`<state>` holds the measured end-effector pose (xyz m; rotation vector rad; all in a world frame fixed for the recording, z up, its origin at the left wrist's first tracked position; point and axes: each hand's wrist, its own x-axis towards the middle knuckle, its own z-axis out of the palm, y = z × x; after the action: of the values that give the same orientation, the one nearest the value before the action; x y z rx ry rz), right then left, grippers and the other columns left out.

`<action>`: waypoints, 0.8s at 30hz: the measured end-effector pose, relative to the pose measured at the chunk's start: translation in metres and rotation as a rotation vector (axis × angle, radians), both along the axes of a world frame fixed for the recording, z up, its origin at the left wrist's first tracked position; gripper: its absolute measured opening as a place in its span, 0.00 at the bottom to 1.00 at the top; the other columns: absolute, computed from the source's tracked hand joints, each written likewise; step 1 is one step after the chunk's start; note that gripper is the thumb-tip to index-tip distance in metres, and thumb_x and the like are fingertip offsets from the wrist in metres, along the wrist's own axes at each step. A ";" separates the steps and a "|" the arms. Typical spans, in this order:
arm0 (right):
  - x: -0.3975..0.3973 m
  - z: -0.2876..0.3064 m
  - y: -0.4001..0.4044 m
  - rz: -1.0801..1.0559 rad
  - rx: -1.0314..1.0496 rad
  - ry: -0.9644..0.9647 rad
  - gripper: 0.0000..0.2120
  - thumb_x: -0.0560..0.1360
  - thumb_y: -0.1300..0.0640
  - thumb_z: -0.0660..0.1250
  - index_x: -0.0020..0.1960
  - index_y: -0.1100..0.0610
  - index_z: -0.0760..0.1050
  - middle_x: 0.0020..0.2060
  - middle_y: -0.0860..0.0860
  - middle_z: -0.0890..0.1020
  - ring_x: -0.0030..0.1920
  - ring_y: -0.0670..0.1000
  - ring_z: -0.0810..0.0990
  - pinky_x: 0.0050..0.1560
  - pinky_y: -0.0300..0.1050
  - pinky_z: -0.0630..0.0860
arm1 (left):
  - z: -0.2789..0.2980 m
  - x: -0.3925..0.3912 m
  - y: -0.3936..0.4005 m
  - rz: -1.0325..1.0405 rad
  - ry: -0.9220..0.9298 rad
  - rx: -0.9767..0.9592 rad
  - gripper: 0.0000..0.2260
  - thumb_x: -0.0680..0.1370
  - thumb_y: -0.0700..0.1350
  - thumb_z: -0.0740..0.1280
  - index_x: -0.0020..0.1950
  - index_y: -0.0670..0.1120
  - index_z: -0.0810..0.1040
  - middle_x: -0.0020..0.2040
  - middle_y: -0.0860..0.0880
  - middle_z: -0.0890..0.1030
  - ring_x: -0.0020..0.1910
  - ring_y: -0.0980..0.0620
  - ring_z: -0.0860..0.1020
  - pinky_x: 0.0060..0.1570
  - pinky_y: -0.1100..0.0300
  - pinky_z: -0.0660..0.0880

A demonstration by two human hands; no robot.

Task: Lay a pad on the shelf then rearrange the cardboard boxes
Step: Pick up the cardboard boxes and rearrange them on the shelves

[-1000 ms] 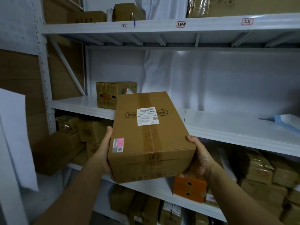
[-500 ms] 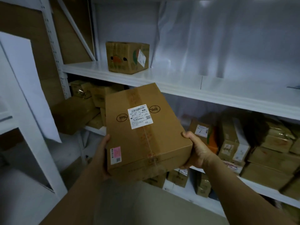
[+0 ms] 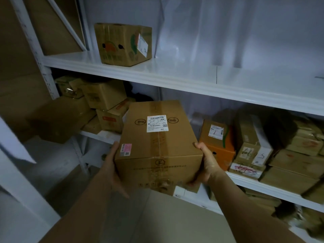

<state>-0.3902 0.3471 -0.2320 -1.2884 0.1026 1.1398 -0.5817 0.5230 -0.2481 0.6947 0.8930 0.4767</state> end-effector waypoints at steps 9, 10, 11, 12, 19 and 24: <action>0.057 -0.048 0.042 -0.146 -0.122 0.193 0.30 0.60 0.38 0.71 0.54 0.55 0.72 0.53 0.59 0.75 0.55 0.63 0.72 0.62 0.64 0.67 | -0.025 0.096 0.042 -0.067 0.072 -0.035 0.17 0.76 0.63 0.60 0.55 0.52 0.72 0.45 0.44 0.76 0.42 0.40 0.74 0.53 0.33 0.68; 0.067 -0.053 0.049 -0.173 -0.113 0.209 0.28 0.61 0.38 0.71 0.52 0.55 0.72 0.52 0.59 0.75 0.55 0.63 0.72 0.63 0.64 0.67 | -0.027 0.110 0.048 -0.084 0.089 -0.039 0.16 0.77 0.62 0.60 0.53 0.51 0.72 0.43 0.44 0.75 0.41 0.41 0.74 0.52 0.35 0.68; 0.076 -0.058 0.056 -0.196 -0.116 0.216 0.26 0.63 0.38 0.70 0.51 0.55 0.72 0.51 0.59 0.75 0.53 0.63 0.73 0.63 0.63 0.66 | -0.028 0.122 0.054 -0.107 0.103 -0.035 0.15 0.77 0.61 0.60 0.50 0.50 0.73 0.43 0.44 0.75 0.42 0.40 0.74 0.52 0.36 0.69; 0.085 -0.064 0.062 -0.228 -0.104 0.234 0.24 0.64 0.39 0.69 0.50 0.55 0.72 0.50 0.59 0.75 0.51 0.62 0.72 0.63 0.63 0.66 | -0.034 0.135 0.063 -0.129 0.101 -0.035 0.13 0.77 0.60 0.61 0.48 0.50 0.74 0.44 0.43 0.76 0.43 0.40 0.75 0.52 0.36 0.70; 0.133 -0.111 0.106 -0.355 -0.080 0.284 0.22 0.67 0.40 0.67 0.49 0.56 0.71 0.48 0.59 0.75 0.49 0.62 0.72 0.64 0.61 0.65 | -0.083 0.212 0.124 -0.264 0.307 0.062 0.11 0.73 0.49 0.71 0.52 0.48 0.74 0.54 0.39 0.80 0.53 0.38 0.79 0.57 0.36 0.74; 0.155 -0.128 0.128 -0.428 0.004 0.203 0.17 0.72 0.42 0.62 0.54 0.51 0.73 0.52 0.59 0.77 0.54 0.62 0.74 0.59 0.62 0.70 | -0.107 0.244 0.139 -0.358 0.275 0.146 0.14 0.75 0.46 0.69 0.59 0.45 0.73 0.53 0.44 0.80 0.48 0.46 0.78 0.47 0.51 0.76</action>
<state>-0.2350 0.4751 -0.3602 -1.0773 0.5019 0.8942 -0.3373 0.6622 -0.3547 1.0493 0.9705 0.1273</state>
